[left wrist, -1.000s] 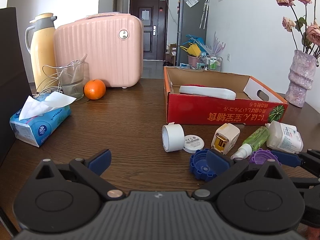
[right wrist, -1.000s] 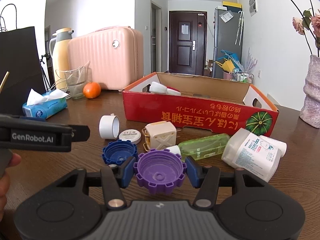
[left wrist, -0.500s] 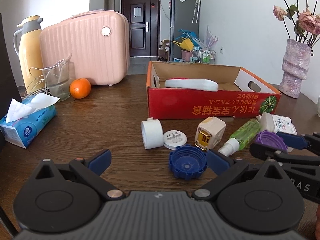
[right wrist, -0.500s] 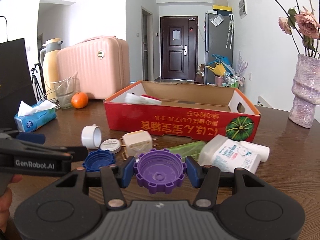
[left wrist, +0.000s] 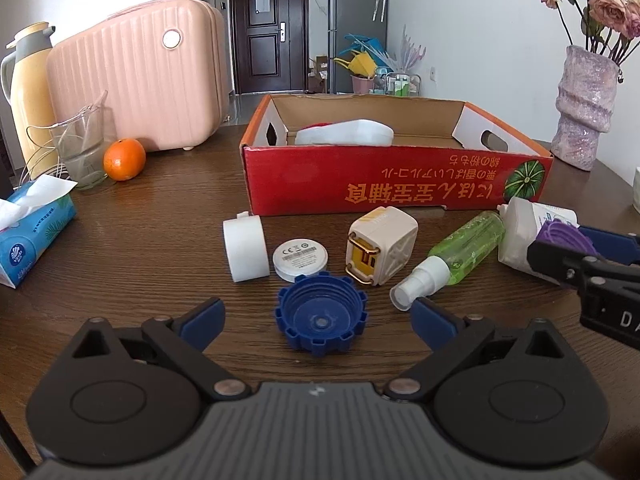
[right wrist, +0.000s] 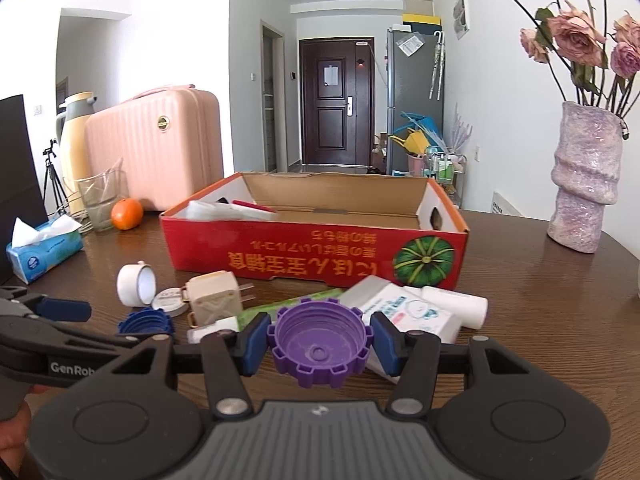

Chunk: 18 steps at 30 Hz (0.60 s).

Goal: Organize rigid objects
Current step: 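Grasp the blue cap with the left tool while the right tool holds the purple cap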

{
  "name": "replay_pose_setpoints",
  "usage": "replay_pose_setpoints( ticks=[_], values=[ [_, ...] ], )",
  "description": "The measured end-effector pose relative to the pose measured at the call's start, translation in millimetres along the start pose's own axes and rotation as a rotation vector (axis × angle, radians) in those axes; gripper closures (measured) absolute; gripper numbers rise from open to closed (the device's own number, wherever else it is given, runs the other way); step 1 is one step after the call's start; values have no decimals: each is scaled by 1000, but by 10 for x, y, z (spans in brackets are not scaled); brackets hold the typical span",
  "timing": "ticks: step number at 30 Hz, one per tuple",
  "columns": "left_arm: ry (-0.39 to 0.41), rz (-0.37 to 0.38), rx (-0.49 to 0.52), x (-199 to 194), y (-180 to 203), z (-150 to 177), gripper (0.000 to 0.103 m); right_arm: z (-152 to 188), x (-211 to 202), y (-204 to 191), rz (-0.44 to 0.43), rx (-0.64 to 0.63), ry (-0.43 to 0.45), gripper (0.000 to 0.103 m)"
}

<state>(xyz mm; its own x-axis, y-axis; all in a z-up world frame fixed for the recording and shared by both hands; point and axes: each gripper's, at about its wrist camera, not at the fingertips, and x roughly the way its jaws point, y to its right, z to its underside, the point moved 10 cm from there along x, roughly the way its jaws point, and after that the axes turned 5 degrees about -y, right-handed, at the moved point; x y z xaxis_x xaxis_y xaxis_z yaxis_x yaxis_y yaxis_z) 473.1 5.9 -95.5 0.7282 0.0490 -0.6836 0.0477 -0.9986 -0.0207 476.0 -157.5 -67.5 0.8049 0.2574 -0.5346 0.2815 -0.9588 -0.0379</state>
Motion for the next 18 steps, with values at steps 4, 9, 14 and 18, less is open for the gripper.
replay_pose_setpoints(
  ticks=[4, 9, 14, 18],
  values=[
    [-18, -2, -5, 59, 4, 11, 14, 2, 0, 66, 8, 6, 1, 49],
    [-46, 18, -30, 140, -46, 31, 35, 12, 18, 68, 11, 4, 0, 49],
    [-60, 41, -6, 150, -25, 50, 50, 28, 28, 43, 14, -4, -4, 49],
    [-45, 38, 1, 114, -20, 34, 50, 28, 16, 32, 13, -9, -1, 49]
  ],
)
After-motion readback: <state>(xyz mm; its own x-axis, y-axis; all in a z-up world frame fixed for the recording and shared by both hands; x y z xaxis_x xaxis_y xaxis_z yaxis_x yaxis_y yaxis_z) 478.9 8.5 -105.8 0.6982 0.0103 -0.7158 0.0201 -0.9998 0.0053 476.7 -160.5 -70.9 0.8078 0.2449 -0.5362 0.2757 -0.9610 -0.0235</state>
